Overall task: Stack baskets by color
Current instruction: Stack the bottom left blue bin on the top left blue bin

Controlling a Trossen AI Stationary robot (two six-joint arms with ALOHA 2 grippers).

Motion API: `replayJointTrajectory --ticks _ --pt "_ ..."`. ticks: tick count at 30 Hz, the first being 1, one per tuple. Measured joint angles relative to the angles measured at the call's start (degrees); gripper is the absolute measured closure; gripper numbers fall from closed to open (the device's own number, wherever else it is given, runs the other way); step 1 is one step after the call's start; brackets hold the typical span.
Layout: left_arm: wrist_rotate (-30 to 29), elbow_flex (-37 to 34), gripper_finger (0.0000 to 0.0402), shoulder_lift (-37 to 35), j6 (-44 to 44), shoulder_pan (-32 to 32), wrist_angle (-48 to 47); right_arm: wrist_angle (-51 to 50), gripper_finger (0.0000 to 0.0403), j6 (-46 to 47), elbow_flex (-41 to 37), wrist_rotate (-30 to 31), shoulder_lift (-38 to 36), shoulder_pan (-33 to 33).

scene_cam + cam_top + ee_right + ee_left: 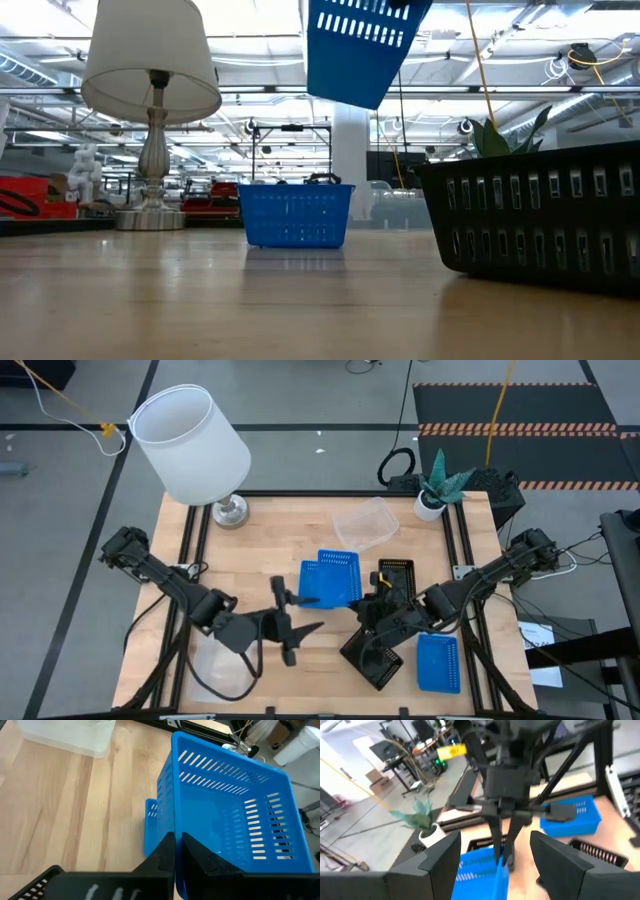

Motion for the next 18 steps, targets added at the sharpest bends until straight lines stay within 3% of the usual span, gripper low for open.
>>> replayJointTrajectory --ticks 7,15,18 --pt "0.5 0.0 0.016 0.0 -2.7 1.3 -5.7 -0.3 0.0396 1.8 0.0 -0.3 0.0 0.0" --pt "0.4 0.0 0.016 0.0 3.3 3.2 -5.1 -0.3 0.0396 2.8 0.0 -0.4 0.0 0.0" --pt "1.4 0.0 0.016 0.0 1.1 3.9 -5.6 -0.6 0.0396 2.8 0.0 -0.4 0.0 0.0"
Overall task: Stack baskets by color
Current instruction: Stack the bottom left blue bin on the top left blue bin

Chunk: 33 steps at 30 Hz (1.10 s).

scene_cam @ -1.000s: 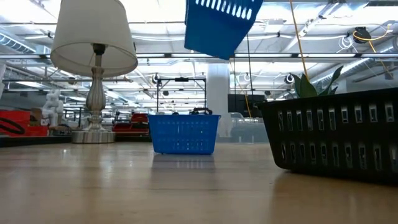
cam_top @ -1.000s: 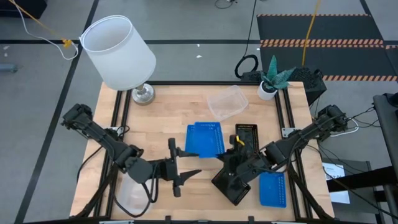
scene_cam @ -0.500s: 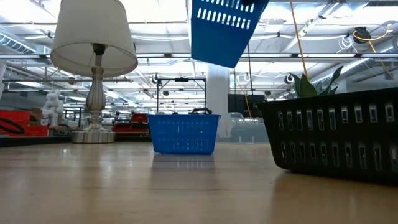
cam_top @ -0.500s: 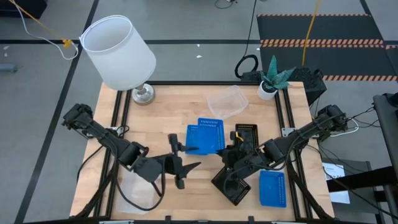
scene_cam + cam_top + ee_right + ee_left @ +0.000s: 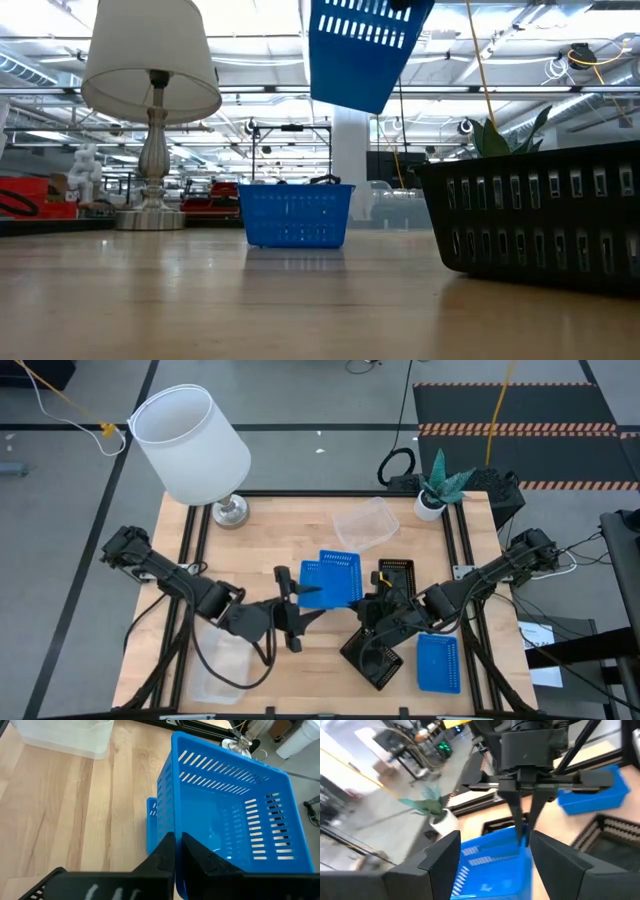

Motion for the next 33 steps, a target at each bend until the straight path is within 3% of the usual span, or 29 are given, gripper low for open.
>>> replayJointTrajectory --ticks 6,12,19,23,27,33 --pt "8.2 0.0 0.016 0.0 -7.4 1.9 -4.7 -0.7 0.0396 0.0 0.0 0.0 0.0 0.0" --pt "8.5 -0.1 0.015 2.0 -6.4 2.7 -6.4 -0.7 0.0396 0.0 0.0 0.0 0.0 0.0" --pt "6.9 -0.1 0.0087 6.5 0.1 4.1 -0.4 -0.9 0.0396 0.0 0.0 -0.1 0.0 0.0" --pt "9.8 -0.1 0.0068 7.5 -0.6 5.4 0.3 -1.0 0.0396 -0.2 0.0 -0.1 0.0 -0.1" --pt "14.6 -0.1 0.0093 7.8 -3.2 7.2 -0.4 -1.0 0.0396 -0.4 0.0 -0.1 0.0 -0.1" --pt "18.0 -0.1 0.0171 8.4 -5.8 9.1 -2.6 -1.1 0.0396 -0.4 0.0 -0.1 0.0 -0.1"
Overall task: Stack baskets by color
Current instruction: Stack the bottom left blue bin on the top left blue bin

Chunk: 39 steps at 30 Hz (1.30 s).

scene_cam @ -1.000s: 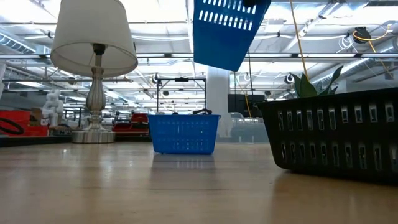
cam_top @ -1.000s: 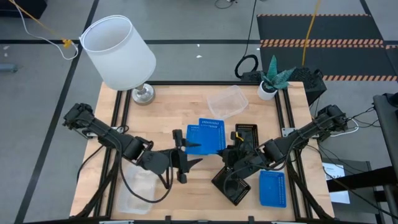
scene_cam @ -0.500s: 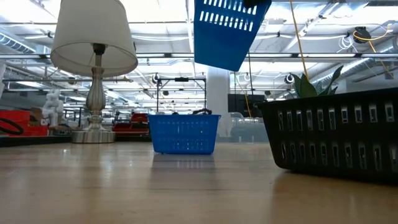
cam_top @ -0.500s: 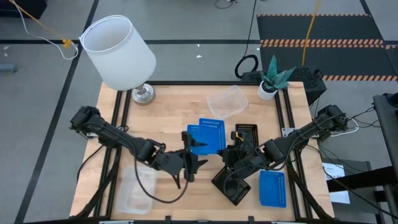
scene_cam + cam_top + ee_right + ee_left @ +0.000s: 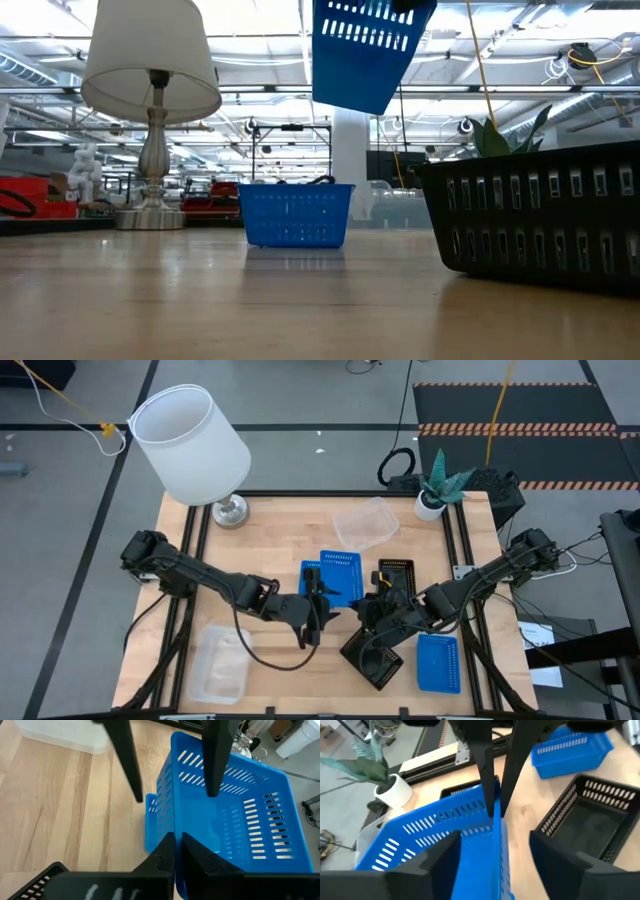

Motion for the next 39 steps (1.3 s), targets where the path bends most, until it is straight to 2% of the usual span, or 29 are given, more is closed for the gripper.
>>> replayJointTrajectory --ticks 5,11,17,30,34,39 --pt "2.7 0.0 0.0244 -0.1 -0.5 0.5 -0.9 -0.9 0.039 0.0 0.0 -0.2 0.0 -0.4" --pt "3.0 0.0 0.0331 -0.1 0.2 0.6 -2.5 -0.9 0.0389 0.0 0.0 -0.5 0.0 -0.7" --pt "2.9 0.0 0.0386 -0.1 0.6 0.8 -3.2 -0.9 0.0388 0.0 0.0 -0.5 0.0 -0.7" --pt "4.6 0.0 0.0394 -0.1 -0.5 1.2 -3.4 0.2 0.0379 -2.6 0.0 -2.6 0.0 -0.7" --pt "4.8 0.0 0.0394 -0.2 0.2 1.1 -3.6 1.1 0.0352 -2.8 0.0 -2.3 -0.1 -0.6" --pt "4.9 0.0 0.0394 -0.4 1.4 1.0 -3.4 1.4 0.0286 -3.4 0.0 0.2 -0.1 0.6"
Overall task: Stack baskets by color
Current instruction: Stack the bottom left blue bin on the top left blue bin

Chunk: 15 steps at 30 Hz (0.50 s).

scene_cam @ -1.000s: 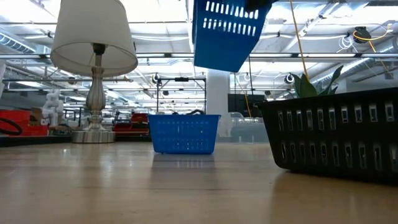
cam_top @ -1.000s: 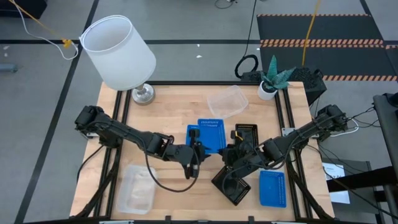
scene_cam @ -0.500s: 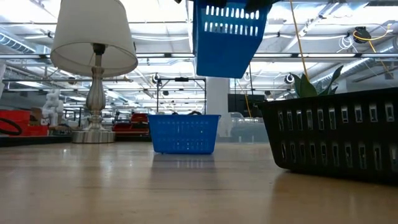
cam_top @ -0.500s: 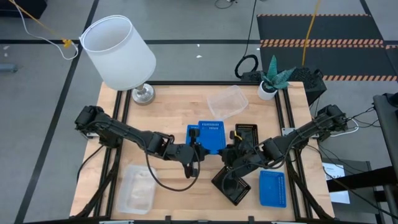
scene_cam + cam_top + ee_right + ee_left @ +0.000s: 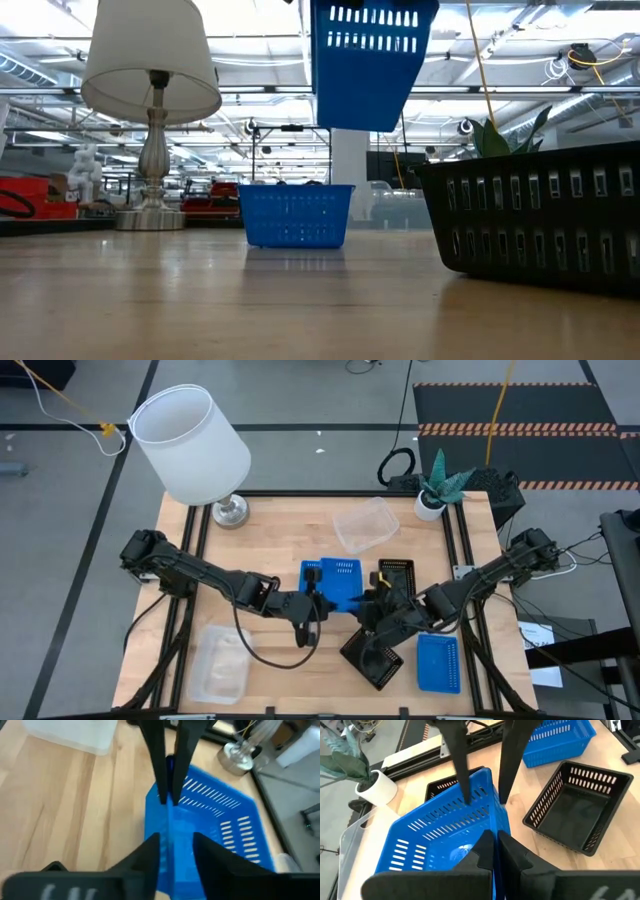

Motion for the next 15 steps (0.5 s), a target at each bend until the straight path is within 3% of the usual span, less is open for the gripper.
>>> replayJointTrajectory --ticks 8,15 --pt "0.7 0.0 0.0394 0.0 1.0 -0.2 0.3 0.9 0.0182 -2.2 0.0 1.9 -2.6 3.9" --pt "0.7 0.0 0.0394 0.0 -0.5 -0.4 -3.5 0.5 0.0159 -2.1 0.0 1.9 -6.9 7.8"
